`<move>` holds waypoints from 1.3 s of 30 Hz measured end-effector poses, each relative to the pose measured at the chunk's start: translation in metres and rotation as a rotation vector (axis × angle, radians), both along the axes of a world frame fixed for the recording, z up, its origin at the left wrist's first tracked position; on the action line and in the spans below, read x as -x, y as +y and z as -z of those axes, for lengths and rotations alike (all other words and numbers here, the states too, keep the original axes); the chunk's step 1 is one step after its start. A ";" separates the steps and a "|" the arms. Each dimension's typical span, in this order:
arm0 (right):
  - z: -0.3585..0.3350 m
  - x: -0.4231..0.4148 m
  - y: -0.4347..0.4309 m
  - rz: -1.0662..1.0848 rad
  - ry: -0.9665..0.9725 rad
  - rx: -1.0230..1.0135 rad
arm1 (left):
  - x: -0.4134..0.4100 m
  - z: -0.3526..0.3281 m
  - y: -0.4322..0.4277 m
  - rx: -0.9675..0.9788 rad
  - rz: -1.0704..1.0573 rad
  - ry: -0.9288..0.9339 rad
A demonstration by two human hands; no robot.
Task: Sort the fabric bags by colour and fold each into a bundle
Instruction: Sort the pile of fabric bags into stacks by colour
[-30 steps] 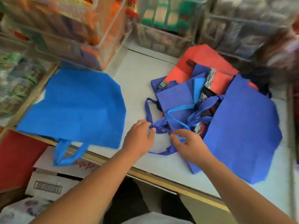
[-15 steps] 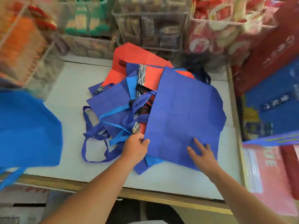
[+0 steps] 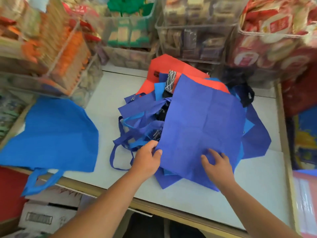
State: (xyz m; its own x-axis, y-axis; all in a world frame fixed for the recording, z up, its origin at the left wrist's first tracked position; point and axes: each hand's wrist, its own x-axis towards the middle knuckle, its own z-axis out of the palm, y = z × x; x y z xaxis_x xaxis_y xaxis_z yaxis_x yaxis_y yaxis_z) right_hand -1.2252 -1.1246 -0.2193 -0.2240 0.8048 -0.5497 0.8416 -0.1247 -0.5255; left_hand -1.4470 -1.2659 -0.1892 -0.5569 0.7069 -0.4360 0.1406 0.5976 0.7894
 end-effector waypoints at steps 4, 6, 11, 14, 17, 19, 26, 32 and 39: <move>-0.009 -0.011 0.013 0.154 0.025 -0.012 | 0.010 -0.019 0.004 -0.078 -0.166 -0.011; -0.014 -0.006 0.013 0.221 0.075 0.029 | 0.018 -0.028 0.001 -0.096 -0.223 -0.068; -0.031 0.025 0.008 0.393 0.344 0.008 | 0.041 -0.038 -0.031 -0.071 -0.259 -0.120; -0.044 0.049 -0.001 0.257 0.374 -0.076 | 0.057 -0.043 -0.059 -0.047 -0.244 -0.032; -0.050 0.067 -0.017 0.135 0.408 -0.100 | 0.068 -0.037 -0.076 0.002 -0.228 0.075; -0.057 0.066 -0.019 0.104 0.389 -0.122 | 0.063 -0.030 -0.076 -0.002 -0.171 0.087; -0.082 -0.044 0.039 0.267 0.265 -0.373 | -0.019 -0.019 -0.004 -0.067 0.028 0.079; -0.056 -0.135 0.075 0.071 -0.210 -0.527 | -0.119 -0.006 0.084 0.022 0.284 0.012; 0.001 -0.096 0.027 -0.317 -0.082 -0.132 | -0.067 0.015 0.057 0.076 -0.014 0.293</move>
State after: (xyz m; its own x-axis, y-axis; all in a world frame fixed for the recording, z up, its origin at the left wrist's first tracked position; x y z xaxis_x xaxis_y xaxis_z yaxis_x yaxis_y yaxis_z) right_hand -1.1290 -1.0979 -0.2199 -0.4334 0.7676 -0.4721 0.8677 0.2141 -0.4485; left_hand -1.3796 -1.2088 -0.2044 -0.6766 0.6695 -0.3066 0.3470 0.6571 0.6692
